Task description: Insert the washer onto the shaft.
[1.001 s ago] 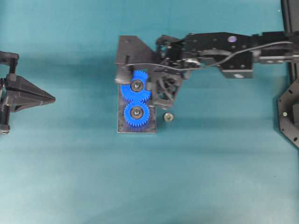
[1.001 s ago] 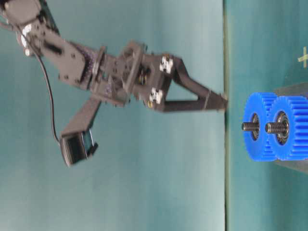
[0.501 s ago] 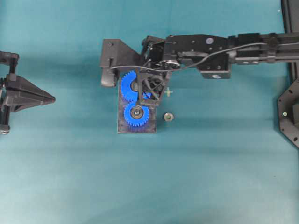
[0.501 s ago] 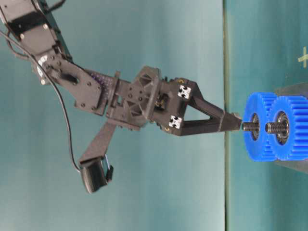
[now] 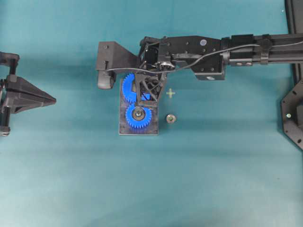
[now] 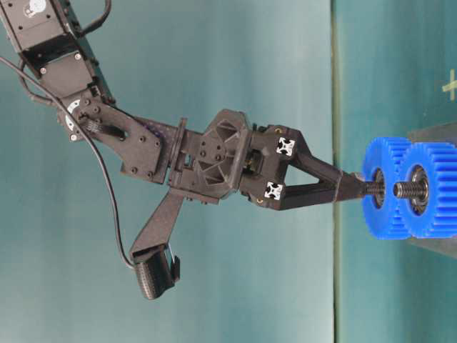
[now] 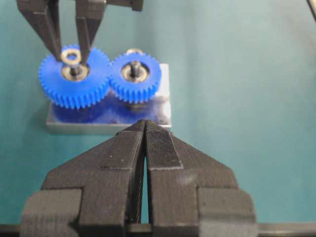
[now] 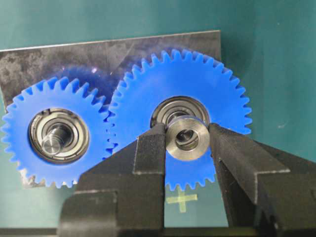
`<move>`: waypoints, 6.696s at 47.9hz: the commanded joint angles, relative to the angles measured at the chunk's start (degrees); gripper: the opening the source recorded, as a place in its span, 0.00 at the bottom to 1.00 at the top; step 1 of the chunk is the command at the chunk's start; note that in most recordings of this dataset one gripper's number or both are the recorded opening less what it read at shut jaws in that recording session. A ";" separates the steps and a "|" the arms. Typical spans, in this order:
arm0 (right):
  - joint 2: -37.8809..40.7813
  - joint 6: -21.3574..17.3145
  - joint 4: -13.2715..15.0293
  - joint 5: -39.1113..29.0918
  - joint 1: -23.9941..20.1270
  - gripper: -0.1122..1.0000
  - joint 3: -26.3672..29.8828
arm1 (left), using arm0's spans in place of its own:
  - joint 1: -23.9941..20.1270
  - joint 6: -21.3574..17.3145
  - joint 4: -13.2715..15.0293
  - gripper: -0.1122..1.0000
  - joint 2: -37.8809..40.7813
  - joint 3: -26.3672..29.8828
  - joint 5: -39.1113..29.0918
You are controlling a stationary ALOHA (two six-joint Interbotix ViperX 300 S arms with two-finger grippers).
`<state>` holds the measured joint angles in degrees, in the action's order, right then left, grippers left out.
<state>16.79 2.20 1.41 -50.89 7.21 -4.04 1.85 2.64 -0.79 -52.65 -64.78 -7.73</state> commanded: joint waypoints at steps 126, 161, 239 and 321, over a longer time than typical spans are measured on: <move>-13.62 -13.18 -0.26 25.84 -9.40 0.82 -30.06 | 0.09 0.09 -0.09 0.11 0.35 0.53 0.26; -8.79 -13.18 -0.09 26.81 -8.35 0.81 -30.15 | 0.09 0.00 -0.09 0.11 0.44 0.97 0.26; -12.66 -15.64 0.88 15.64 -8.17 0.39 -25.05 | 0.09 0.18 -0.09 0.11 0.53 1.23 0.26; -1.14 -8.61 5.63 -0.09 -10.99 0.39 0.09 | 0.09 0.09 -0.09 0.11 0.53 0.97 0.35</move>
<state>16.70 -6.94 7.12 -50.54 -3.52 -5.36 1.85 2.64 -0.79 -52.29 -64.86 -7.73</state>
